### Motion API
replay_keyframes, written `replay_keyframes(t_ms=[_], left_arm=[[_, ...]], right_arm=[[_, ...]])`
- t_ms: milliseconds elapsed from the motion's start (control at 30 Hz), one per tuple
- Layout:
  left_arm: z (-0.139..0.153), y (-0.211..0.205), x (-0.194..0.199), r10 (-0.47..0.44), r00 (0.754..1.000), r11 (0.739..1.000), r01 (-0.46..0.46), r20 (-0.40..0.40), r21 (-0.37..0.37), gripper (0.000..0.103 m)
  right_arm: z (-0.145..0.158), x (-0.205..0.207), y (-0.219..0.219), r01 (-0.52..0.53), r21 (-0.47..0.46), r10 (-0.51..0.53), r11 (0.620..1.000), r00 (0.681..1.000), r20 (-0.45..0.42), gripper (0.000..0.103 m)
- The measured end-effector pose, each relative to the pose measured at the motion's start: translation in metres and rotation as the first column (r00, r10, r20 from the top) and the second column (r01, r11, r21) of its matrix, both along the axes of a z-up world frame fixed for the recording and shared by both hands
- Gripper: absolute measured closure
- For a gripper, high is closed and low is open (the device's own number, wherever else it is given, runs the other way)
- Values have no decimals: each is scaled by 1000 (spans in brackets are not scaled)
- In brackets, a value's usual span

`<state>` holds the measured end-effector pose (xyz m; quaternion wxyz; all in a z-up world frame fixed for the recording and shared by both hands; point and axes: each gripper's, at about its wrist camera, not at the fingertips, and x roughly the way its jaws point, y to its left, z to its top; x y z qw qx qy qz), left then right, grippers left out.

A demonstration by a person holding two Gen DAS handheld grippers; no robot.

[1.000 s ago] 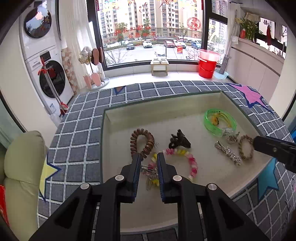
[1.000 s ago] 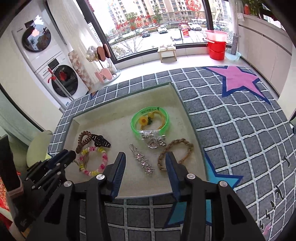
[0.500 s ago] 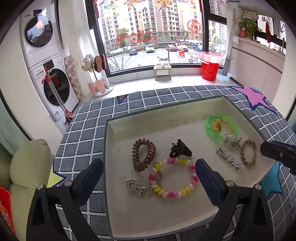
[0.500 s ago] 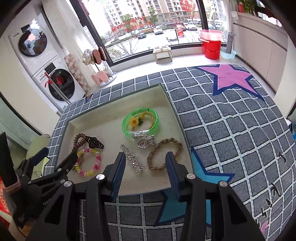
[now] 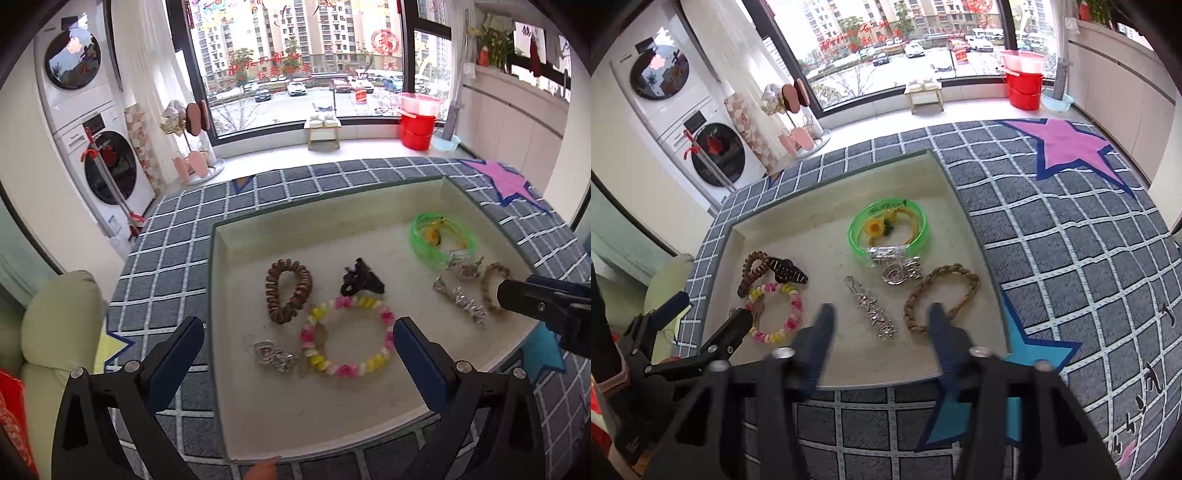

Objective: Organize jewelry

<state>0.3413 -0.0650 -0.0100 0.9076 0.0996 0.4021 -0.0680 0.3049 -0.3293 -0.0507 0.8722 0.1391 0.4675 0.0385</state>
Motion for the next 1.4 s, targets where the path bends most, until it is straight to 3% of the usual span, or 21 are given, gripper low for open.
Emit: replay_keyframes(t_ms=[100,200,333,1000,1400], left_arm=[[-1,2,-3,6,1000,1000,-6,1,11,0],[0,6,-4,17,1000,1000,-17,-4,1,0],[1,10,-7,22,1000,1000,-22,-1,-7,0],[1,22,-26,53,999,999,-53,10,4,0],[-2,37,-58,94,996,996,-93,15,-9,0]], right_arm=[[1,1,4,-11,-14,11,1000,1000,1,35],[3,-1,8,-7,-66,9,998,1000,21,19],[4,-2,12,-9,-123,12,992,1000,29,18],[5,-20,13,-6,-172,18,985,997,70,16],[4,-47,14,-14,-190,30,982,996,79,16]])
